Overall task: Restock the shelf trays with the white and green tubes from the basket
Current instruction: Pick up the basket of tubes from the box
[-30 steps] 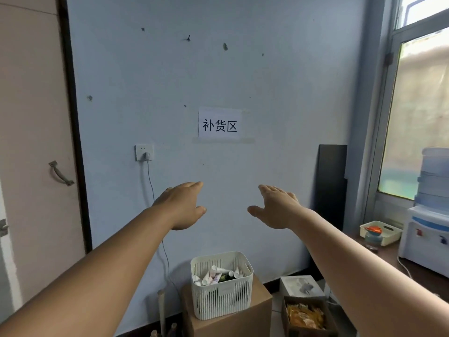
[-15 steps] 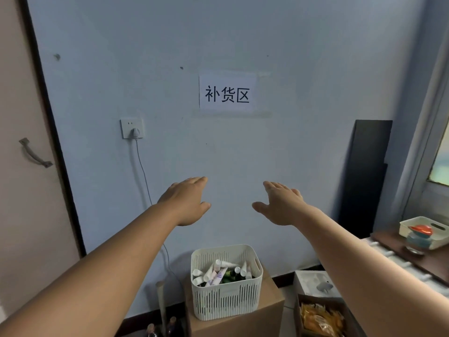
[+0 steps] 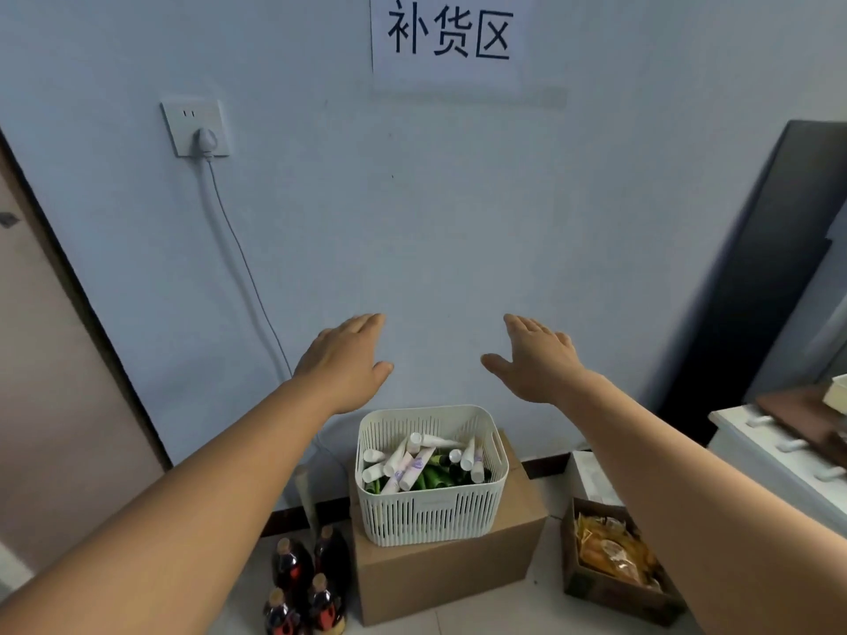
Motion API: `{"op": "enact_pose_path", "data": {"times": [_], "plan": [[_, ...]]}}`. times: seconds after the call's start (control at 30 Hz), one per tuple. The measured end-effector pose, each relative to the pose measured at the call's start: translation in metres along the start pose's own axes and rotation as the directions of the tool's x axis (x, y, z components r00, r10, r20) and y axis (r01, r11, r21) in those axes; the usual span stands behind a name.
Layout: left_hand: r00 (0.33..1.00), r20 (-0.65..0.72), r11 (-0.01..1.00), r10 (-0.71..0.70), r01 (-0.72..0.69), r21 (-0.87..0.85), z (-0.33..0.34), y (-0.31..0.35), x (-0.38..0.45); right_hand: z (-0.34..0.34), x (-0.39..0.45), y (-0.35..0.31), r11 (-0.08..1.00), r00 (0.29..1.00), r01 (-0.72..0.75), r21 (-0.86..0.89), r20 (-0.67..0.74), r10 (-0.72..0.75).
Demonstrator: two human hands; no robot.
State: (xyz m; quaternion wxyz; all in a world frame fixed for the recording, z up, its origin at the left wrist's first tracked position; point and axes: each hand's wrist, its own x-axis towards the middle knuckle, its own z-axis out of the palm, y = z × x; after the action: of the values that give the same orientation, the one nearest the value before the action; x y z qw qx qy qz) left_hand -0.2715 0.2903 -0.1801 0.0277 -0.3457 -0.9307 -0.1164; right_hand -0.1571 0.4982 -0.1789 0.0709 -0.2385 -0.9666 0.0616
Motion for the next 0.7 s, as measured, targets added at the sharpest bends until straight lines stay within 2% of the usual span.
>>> {"op": "enact_pose_path", "data": {"times": [0.23,0.37,0.7], "plan": [[0.998,0.057,1.0,0.015,-0.014,-0.018,0.079,-0.037,0.074,0.083,0.084,0.013,0.999,0.997,-0.042,0.021,0.071,0.04],[0.99,0.138,0.998,-0.024,0.032,-0.054,0.127,-0.063,0.109,0.131,0.123,0.019,0.996,0.985,-0.085,0.041,0.157,0.078],[0.91,0.365,0.951,-0.194,0.266,-0.158,0.253,-0.101,0.16,0.244,0.174,0.052,0.977,0.93,-0.193,0.087,0.332,0.155]]}}
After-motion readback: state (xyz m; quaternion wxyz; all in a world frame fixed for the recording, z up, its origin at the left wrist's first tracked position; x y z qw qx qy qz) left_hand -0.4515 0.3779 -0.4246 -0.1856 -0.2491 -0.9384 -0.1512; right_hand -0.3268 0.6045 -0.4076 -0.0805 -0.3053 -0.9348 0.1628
